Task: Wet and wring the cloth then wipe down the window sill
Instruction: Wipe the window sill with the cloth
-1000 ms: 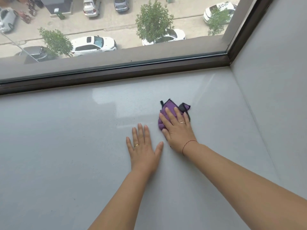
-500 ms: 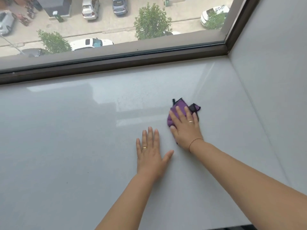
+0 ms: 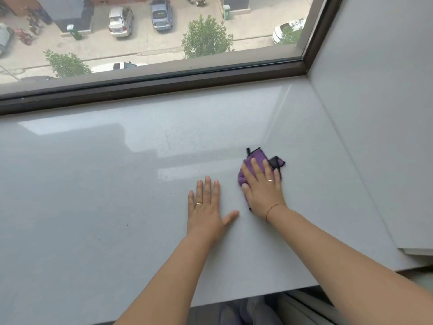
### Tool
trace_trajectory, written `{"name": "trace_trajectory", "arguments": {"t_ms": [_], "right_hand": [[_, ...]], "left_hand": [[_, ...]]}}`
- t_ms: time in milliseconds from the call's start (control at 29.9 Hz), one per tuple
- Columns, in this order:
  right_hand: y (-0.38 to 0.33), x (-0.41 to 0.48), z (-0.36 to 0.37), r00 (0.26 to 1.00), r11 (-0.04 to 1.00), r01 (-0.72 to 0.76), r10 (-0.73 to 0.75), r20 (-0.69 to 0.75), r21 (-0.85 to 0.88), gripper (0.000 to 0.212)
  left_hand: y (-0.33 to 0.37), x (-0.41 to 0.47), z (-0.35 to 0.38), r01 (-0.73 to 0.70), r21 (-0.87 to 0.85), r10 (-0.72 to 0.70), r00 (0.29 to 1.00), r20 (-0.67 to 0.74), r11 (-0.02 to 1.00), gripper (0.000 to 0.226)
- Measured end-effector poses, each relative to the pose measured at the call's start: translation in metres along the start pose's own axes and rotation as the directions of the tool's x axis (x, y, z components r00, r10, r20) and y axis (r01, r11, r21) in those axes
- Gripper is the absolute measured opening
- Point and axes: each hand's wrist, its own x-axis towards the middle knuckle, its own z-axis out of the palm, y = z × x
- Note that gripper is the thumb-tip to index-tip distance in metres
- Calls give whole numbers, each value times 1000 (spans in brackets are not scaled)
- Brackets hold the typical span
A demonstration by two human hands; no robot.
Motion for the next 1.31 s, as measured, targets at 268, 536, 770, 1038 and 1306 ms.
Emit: {"name": "trace_trajectory", "arguments": {"t_ms": [268, 536, 770, 1038, 1306], "right_hand": [[75, -29, 0, 999, 997, -17, 14, -39, -81, 53], [2, -65, 24, 999, 1000, 3, -3, -43, -17, 56], [51, -100, 29, 988, 983, 150, -153, -27, -104, 55], [10, -122, 35, 988, 990, -143, 143, -63, 17, 57], [25, -155, 44, 951, 943, 301, -307, -21, -140, 54]], "left_hand": [[-5, -62, 28, -1, 50, 3, 1000, -31, 999, 83], [-8, -65, 29, -11, 22, 11, 999, -41, 1000, 83], [-6, -77, 26, 28, 42, -24, 997, -78, 999, 82], [8, -107, 45, 5, 7, -5, 997, -73, 1000, 70], [4, -108, 42, -19, -34, 16, 995, -98, 999, 58]]}}
